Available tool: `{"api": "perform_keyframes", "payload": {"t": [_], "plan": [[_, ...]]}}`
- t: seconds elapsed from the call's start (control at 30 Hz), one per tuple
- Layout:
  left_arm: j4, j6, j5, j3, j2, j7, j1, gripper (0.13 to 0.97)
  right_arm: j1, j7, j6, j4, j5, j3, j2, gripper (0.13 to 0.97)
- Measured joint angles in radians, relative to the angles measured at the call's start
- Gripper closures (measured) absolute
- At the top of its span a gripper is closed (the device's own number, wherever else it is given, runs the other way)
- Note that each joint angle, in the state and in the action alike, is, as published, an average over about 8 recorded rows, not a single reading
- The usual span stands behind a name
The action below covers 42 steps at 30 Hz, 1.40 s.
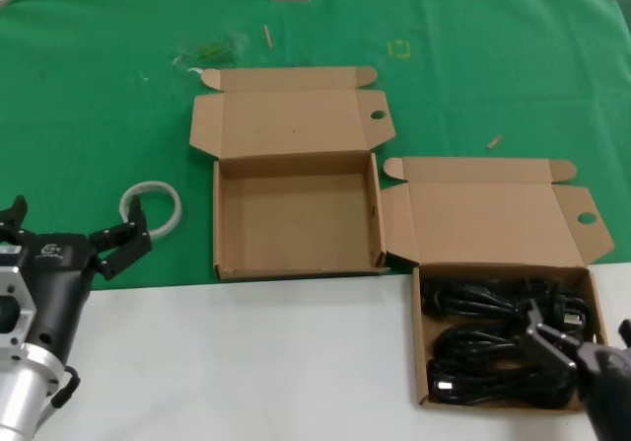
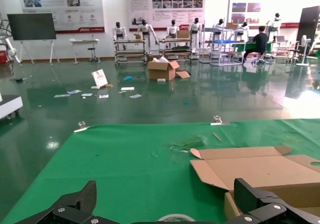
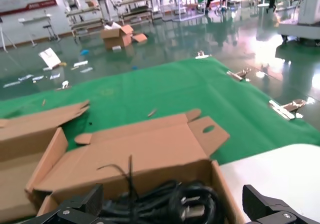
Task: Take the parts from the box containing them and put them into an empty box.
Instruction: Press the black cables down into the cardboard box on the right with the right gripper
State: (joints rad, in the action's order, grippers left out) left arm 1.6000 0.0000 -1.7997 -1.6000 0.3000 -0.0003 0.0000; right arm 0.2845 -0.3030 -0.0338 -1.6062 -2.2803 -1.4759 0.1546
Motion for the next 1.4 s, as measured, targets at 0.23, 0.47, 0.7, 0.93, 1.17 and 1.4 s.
{"api": "perform_keyframes", "payload": {"t": [0.23,0.47,0.7,0.93,1.17,1.4], "plan": [[0.0,0.0,0.0,0.0,0.0,0.0,0.0,0.132,-0.027,0.017,-0.028,0.037,0.037,0.018,0.0,0.129],[0.0,0.0,0.0,0.0,0.0,0.0,0.0,0.132,-0.046,0.025,0.158,0.031,0.019,-0.153,-0.001,0.129],[0.0,0.0,0.0,0.0,0.0,0.0,0.0,0.132,-0.062,-0.067,0.324,0.002,-0.102,-0.288,-0.002,0.129],[0.0,0.0,0.0,0.0,0.0,0.0,0.0,0.132,-0.065,-0.173,0.389,-0.033,-0.2,-0.311,-0.002,0.129],[0.0,0.0,0.0,0.0,0.0,0.0,0.0,0.132,-0.075,-0.295,0.442,-0.043,-0.277,-0.321,-0.002,0.129],[0.0,0.0,0.0,0.0,0.0,0.0,0.0,0.132,-0.092,-0.436,0.501,-0.037,-0.349,-0.333,-0.002,0.129]]}}
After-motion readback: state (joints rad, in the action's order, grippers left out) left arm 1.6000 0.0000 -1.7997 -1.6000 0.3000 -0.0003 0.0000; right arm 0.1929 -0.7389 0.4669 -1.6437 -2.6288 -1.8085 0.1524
